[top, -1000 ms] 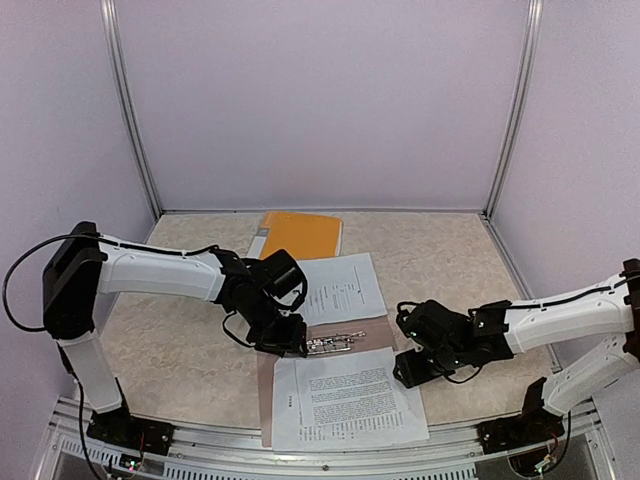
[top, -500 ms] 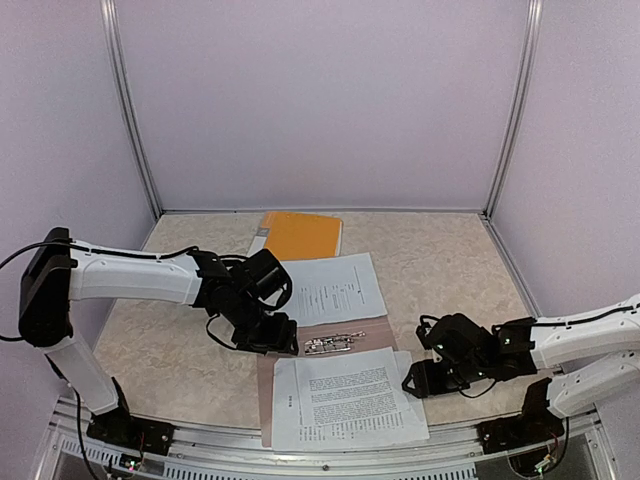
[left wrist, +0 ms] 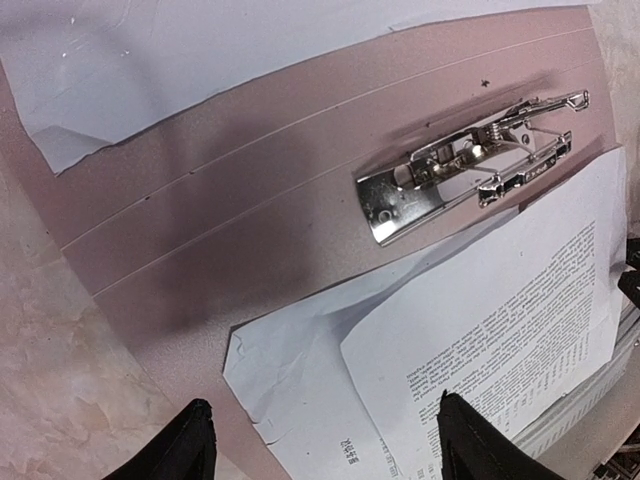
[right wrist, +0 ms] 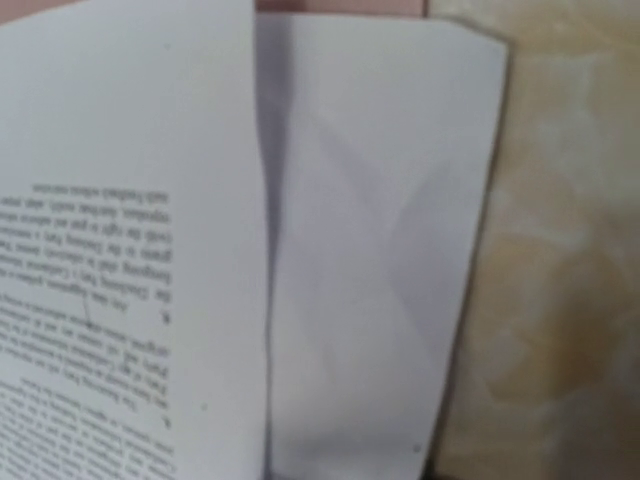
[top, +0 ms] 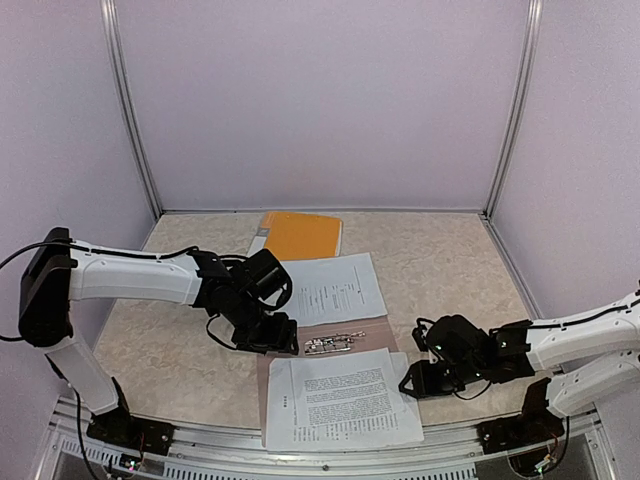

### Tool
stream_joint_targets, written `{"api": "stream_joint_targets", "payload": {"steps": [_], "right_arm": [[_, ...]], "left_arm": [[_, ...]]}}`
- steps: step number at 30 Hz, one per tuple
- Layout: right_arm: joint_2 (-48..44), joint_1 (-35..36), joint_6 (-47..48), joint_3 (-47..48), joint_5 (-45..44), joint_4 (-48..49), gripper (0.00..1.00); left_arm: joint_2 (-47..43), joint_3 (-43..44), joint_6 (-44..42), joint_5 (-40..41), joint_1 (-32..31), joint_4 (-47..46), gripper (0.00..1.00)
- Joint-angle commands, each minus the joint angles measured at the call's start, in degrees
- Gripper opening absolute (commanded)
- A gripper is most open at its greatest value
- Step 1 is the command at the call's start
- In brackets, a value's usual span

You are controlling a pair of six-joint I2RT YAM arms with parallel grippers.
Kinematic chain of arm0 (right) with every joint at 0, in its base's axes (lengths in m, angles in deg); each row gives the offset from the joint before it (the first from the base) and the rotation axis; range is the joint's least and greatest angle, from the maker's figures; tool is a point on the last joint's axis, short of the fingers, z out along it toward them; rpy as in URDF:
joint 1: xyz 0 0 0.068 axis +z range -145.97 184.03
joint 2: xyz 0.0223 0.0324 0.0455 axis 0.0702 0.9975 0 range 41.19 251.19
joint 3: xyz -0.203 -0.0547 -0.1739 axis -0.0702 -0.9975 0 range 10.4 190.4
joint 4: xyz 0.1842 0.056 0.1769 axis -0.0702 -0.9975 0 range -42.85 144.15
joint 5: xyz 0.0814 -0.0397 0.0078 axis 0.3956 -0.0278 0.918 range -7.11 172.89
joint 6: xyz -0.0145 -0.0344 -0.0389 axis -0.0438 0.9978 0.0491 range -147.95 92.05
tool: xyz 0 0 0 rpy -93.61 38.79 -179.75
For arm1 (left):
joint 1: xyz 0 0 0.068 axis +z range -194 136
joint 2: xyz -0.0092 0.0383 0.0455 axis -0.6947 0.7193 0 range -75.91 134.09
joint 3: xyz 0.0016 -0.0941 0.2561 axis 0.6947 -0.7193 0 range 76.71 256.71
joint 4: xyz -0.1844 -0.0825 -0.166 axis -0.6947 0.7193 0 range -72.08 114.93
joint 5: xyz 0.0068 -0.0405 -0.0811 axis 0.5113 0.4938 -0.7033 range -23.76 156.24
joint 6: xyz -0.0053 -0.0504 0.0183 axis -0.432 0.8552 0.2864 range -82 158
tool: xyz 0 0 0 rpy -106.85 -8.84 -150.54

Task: Put the files into the folder
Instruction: Adjust the file in the folder with some files.

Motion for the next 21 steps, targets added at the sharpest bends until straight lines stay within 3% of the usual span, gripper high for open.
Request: {"api": "stream_joint_targets", "payload": {"steps": [1, 13, 21], "right_arm": [[0.8, 0.0, 0.3, 0.7, -1.9, -0.9, 0.35], [4.5, 0.0, 2.7, 4.4, -3.9, -0.8, 0.15], [6.0, -0.1, 3.6, 5.8, -4.7, -0.5, 0.09]], "left_arm": [[0.3, 0.3, -0.4, 0.5, -0.3, 0.2, 0.72], [0.1, -3.2, 1.6, -0.2, -0.4, 0.5, 0.73], [-1.3, -5.4, 3.0, 0.7, -0.6, 1.1, 0.73]]}}
